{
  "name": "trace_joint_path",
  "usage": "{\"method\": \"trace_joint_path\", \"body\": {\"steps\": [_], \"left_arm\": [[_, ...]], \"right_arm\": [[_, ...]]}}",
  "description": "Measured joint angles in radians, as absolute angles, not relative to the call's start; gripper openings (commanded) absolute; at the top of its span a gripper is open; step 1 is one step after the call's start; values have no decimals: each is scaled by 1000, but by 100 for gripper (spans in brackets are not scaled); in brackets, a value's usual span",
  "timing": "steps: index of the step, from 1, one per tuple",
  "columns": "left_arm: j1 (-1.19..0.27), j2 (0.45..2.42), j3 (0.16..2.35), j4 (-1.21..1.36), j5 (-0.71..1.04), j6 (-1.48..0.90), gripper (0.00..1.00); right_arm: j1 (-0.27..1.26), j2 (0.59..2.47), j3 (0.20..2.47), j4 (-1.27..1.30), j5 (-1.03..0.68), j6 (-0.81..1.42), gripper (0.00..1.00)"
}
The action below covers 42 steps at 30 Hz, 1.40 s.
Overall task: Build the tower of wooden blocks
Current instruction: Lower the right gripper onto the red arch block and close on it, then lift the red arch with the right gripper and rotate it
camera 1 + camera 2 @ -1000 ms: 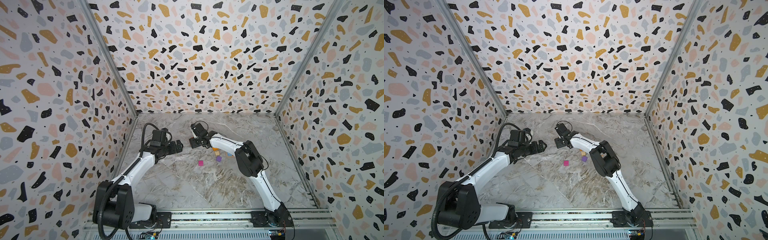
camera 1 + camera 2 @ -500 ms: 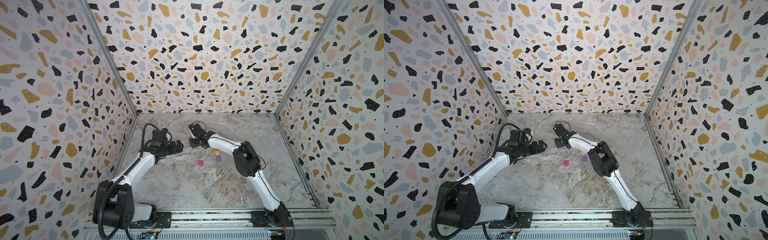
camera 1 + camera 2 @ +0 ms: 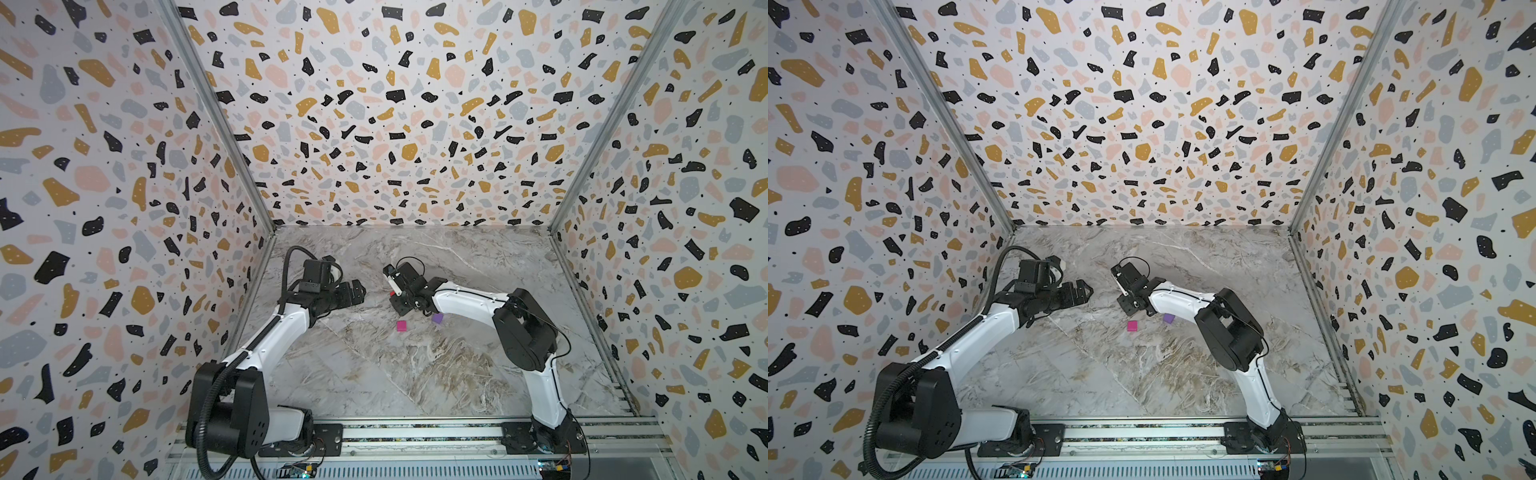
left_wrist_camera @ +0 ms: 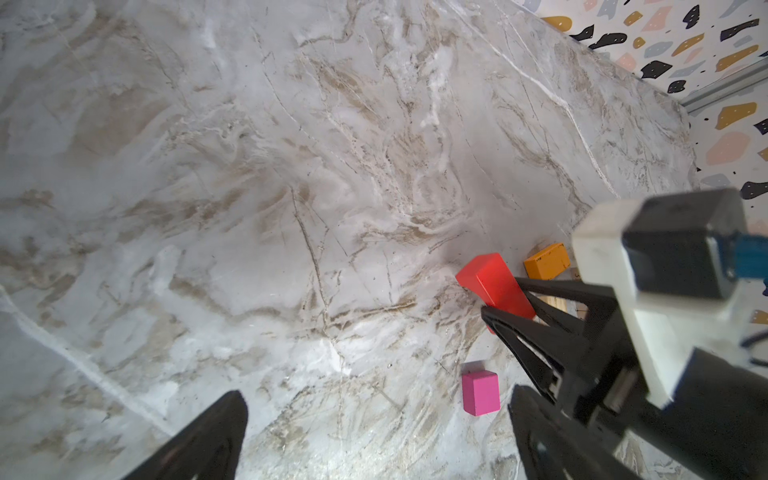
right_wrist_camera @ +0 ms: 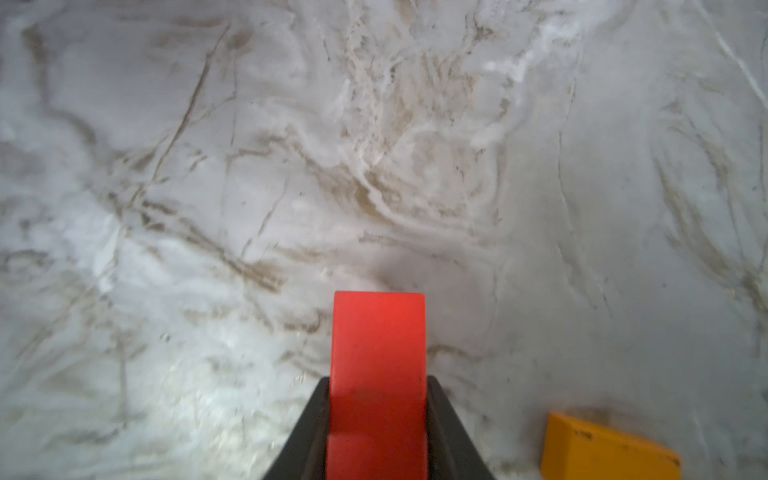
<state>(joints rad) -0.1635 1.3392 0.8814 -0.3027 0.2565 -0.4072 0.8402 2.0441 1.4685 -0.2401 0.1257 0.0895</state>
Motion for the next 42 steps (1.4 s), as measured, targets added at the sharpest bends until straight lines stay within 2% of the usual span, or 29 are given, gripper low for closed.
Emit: {"method": "trace_joint_path", "body": {"steps": [6,12,34,40,42], "left_arm": [[-163,1339,881,-287,266,-409,100],[-163,1340,881,-283,272,-411,100],[-163,1344,875,-283,272,-411,100],[-163,1346,874,-283,272,-411,100],[-163,1346,874,-283,272,-411,100]], "right_arm": [[845,1988,1359,-167,118,49,18],[844,1992,1343,-144,115,17,18],[840,2032,1343,-120,116,13,33],[837,2033,1343,-120,115,16,40],[837,2033,1343,-121,116,20,47]]}}
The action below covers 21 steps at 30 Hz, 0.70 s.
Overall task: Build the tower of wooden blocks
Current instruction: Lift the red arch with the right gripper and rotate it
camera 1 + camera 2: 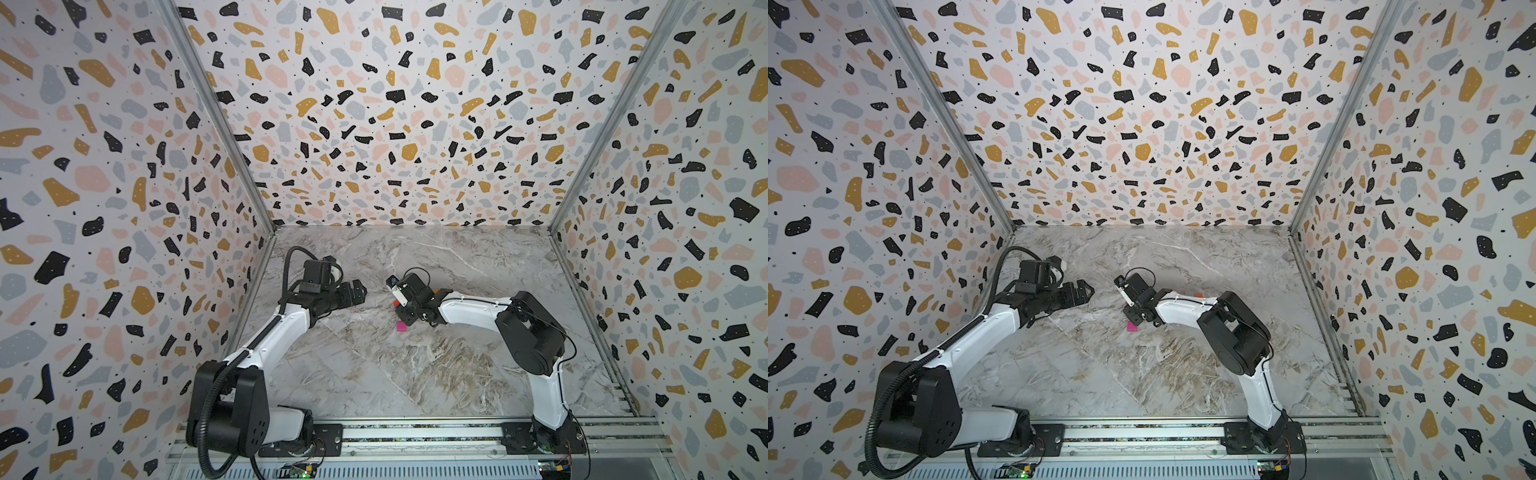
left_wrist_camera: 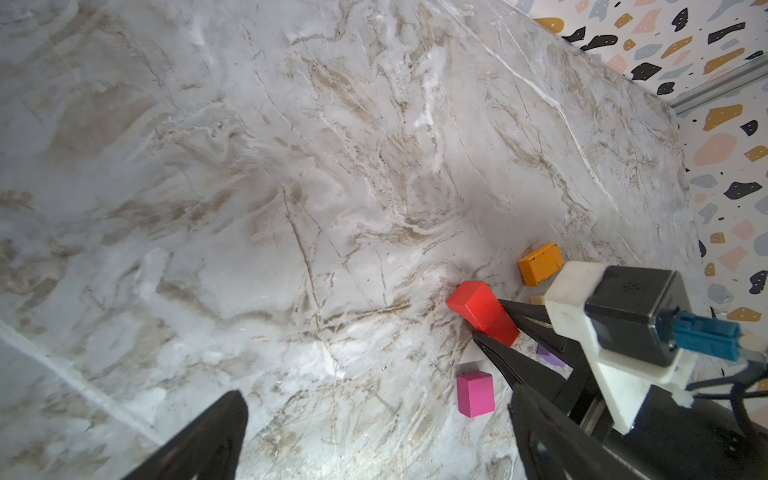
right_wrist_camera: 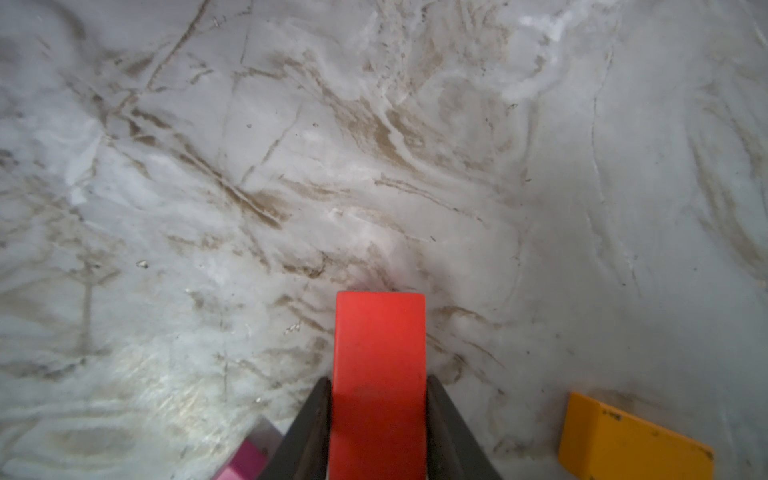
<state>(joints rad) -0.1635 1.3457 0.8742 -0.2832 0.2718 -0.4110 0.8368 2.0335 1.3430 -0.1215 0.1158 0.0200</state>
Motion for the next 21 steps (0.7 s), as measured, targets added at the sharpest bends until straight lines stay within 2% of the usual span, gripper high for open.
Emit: {"method": "trace_joint_path", "body": {"steps": [6,11,21], "left_arm": [[-163,1346,874,-283,272,-411,100],[-163,1346,874,-283,272,-411,100],[-163,1346,874,-283,272,-411,100]], "right_arm": [[836,2033,1347,-154,112,47,61],[836,2033,1366,-189,102,90,79],[836,2017,1385,-280,122,160,79]]}}
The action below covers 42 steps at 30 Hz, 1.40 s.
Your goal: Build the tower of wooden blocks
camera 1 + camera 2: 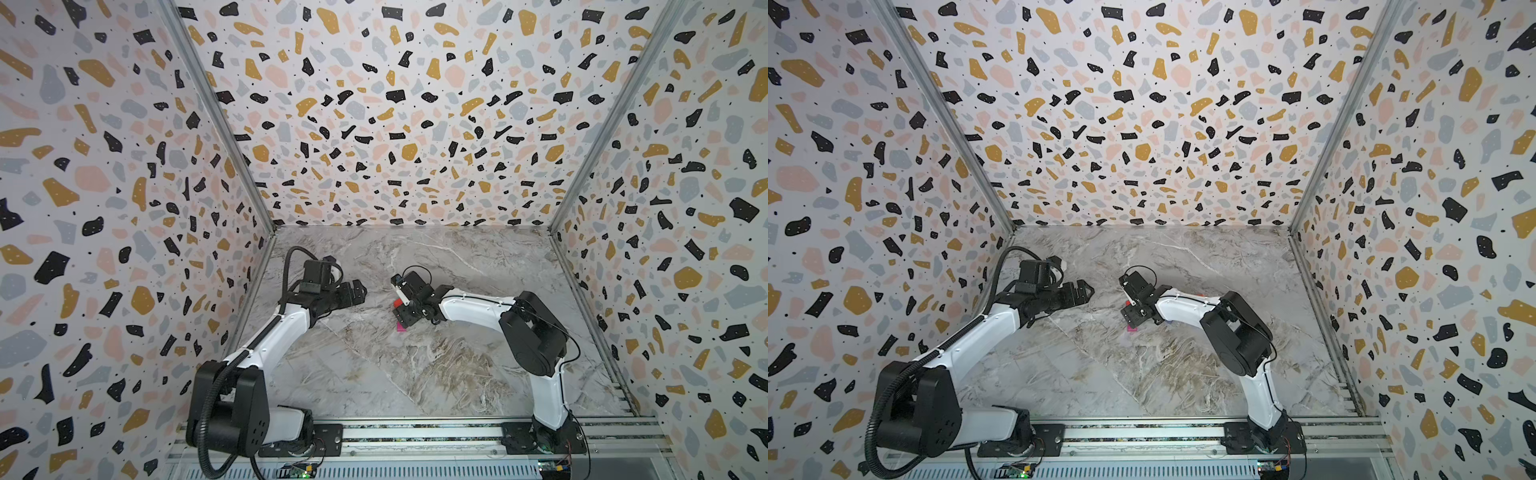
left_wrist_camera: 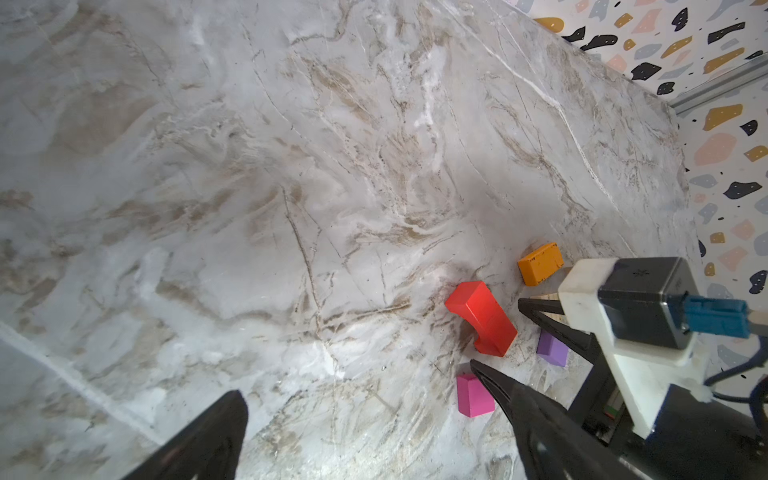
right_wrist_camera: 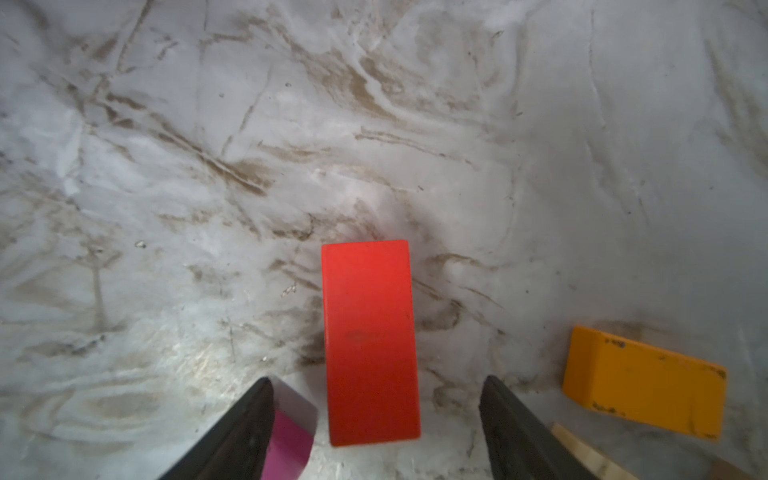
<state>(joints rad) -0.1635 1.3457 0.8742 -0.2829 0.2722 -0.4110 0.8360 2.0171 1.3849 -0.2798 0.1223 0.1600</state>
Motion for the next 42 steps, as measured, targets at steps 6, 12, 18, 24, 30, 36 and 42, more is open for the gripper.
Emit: {"method": "trace_joint_path", "body": {"steps": [6,12,18,24,30,36,42], "left_arm": [[-163,1346,874,-283,272,-411,100],[-163,1346,874,-283,272,-411,100],[-163,1346,874,-283,272,-411,100],[-163,1346,874,-283,272,-411,100],[-163,1347,874,-283,272,-411,100],[-163,1347,874,-283,272,-411,100],[-163,1347,874,-283,272,-411,100]], "right_arm": [[828,2017,1385,-318,178,182,76],[797,2017,1403,-339,230,202,75],[757,2017,1462,-353,244,227,74],[746,2017,1504,-356,222,245,80],[754,2017,1505,-376,153,289,94],[763,2017,1518,-392,104,382,95],[784,2038,1559,-393,99,471,93]]}}
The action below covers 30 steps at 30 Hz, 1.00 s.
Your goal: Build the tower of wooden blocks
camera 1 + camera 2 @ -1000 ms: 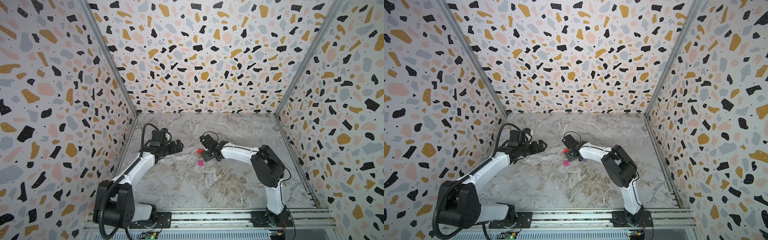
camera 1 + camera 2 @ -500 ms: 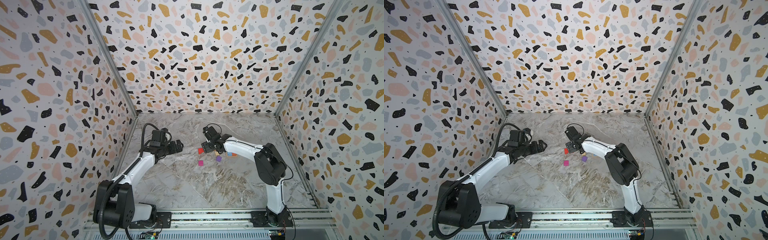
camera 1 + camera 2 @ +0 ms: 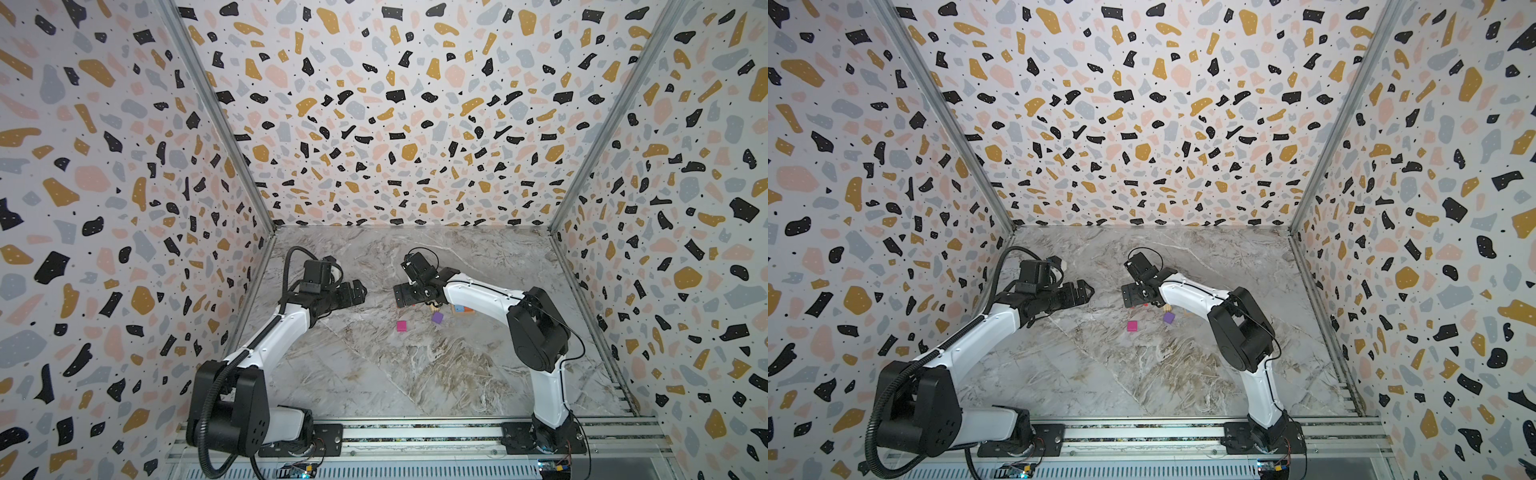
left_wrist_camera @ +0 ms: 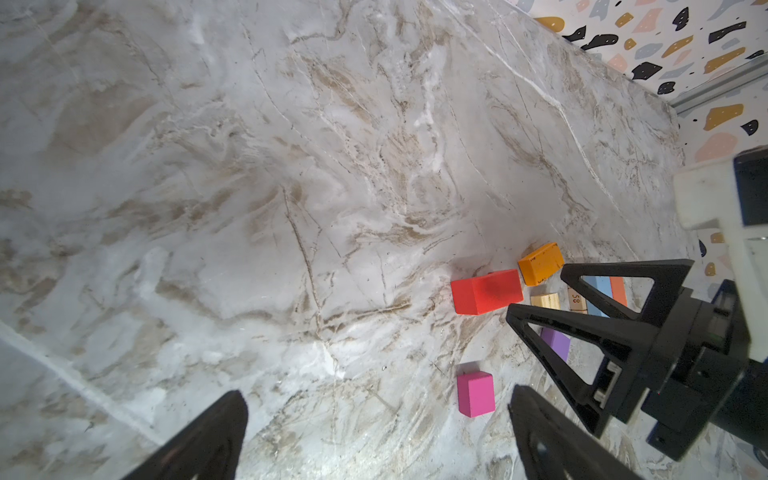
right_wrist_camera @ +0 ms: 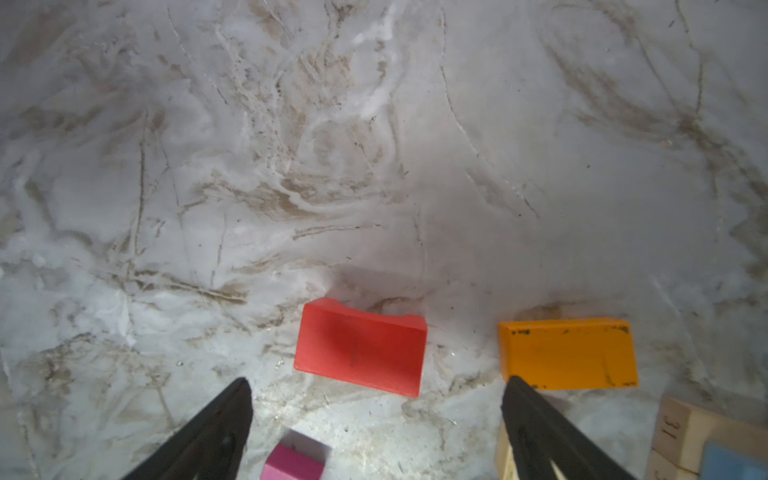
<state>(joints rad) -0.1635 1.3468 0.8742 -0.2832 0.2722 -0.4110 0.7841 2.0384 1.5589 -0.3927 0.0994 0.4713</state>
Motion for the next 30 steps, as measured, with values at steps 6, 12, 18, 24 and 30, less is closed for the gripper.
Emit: {"method": "trace_joint_path", "body": {"steps": [6,12,18,24,30], "left_arm": [[-163,1347,874,-283,272,-411,100],[-163,1347,874,-283,272,-411,100],[-163,1347,874,-283,273,-411,100],[-163,1347,874,-283,273,-411,100],[-163,1347,874,-283,273,-411,100]], "right_arm": [[807,2083,1595,-397,117,536,90],[814,2132,1613,-401,137,573,88],[814,2157,1625,-412,155,590,86],[814,2163,1631,-413,174,598,82],[815,2180,1652,-419,186,602,75]]}}
